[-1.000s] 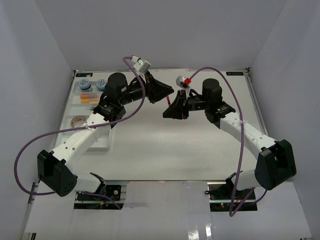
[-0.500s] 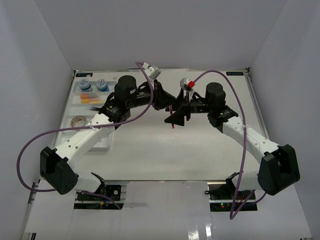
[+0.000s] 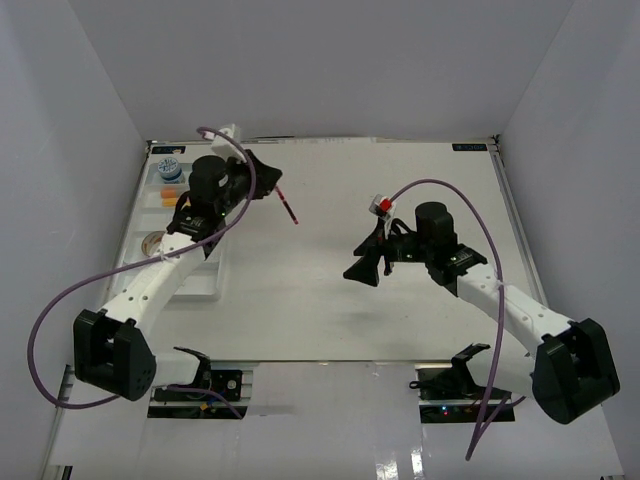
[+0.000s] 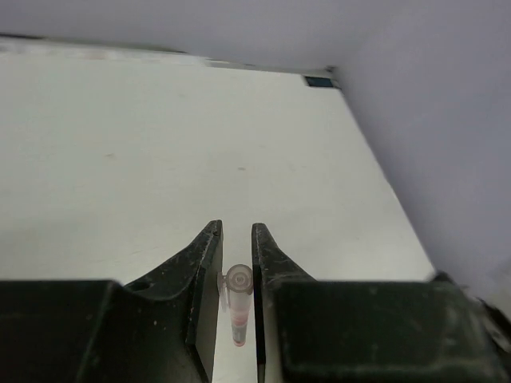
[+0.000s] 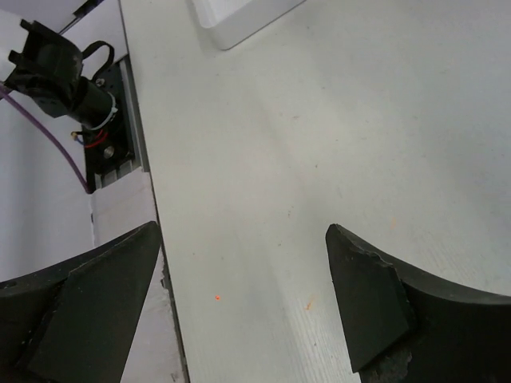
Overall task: Sort the stationery into containers
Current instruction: Place the pen in the storage box.
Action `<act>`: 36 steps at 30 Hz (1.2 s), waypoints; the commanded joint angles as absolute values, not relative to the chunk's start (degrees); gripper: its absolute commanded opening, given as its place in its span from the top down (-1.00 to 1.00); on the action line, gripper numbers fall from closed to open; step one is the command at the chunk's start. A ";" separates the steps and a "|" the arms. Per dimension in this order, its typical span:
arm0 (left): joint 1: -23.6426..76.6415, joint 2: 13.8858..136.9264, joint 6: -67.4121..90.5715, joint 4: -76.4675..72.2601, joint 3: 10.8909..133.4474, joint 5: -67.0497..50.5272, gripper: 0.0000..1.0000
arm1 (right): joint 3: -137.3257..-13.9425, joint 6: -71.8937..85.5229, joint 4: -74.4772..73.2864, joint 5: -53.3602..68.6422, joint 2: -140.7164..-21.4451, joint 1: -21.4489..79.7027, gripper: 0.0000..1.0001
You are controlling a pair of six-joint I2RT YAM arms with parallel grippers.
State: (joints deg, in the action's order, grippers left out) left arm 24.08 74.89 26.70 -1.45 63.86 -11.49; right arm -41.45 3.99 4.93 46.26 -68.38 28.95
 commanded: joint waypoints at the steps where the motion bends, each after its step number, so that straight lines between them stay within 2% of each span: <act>1: 12.62 69.71 32.77 -0.26 58.72 -4.40 1.00 | -40.18 2.11 2.73 39.21 -63.29 28.83 -0.80; 5: 1.97 68.12 34.98 -0.26 54.15 -4.14 1.00 | -37.45 2.99 3.95 36.66 -58.63 28.74 -0.80; 10: -5.79 72.06 35.49 -0.61 53.44 -0.88 1.00 | -34.54 3.96 5.62 33.23 -54.06 28.83 -0.80; 16: -16.42 81.02 43.84 -9.48 51.33 -8.51 0.98 | -33.40 3.69 5.89 34.10 -52.12 28.83 -0.80; 24: -19.07 91.31 46.67 -16.25 52.73 -11.16 0.83 | -32.17 3.34 6.06 34.37 -51.59 28.83 -0.80; 29: -19.60 94.74 46.84 -16.35 52.82 -10.11 0.43 | -32.17 3.25 5.89 33.93 -51.77 28.74 -0.80; 30: -19.77 95.01 46.93 -16.26 52.82 -10.19 0.22 | -32.25 3.16 5.89 33.84 -51.59 28.83 -0.80; 32: -19.95 95.27 46.76 -16.08 52.47 -9.58 0.04 | -32.34 3.16 5.80 33.58 -51.24 28.74 -0.80; 33: -20.04 95.19 46.32 -15.74 52.38 -9.32 -0.14 | -32.34 3.08 5.89 33.49 -51.15 28.83 -0.80; 35: -20.30 94.84 45.71 -14.51 52.47 -8.62 -0.29 | -32.52 3.25 5.63 33.57 -51.07 28.74 -0.80; 36: -20.30 94.57 45.44 -13.98 52.64 -8.35 -0.44 | -32.61 3.16 5.45 33.57 -50.89 28.74 -0.80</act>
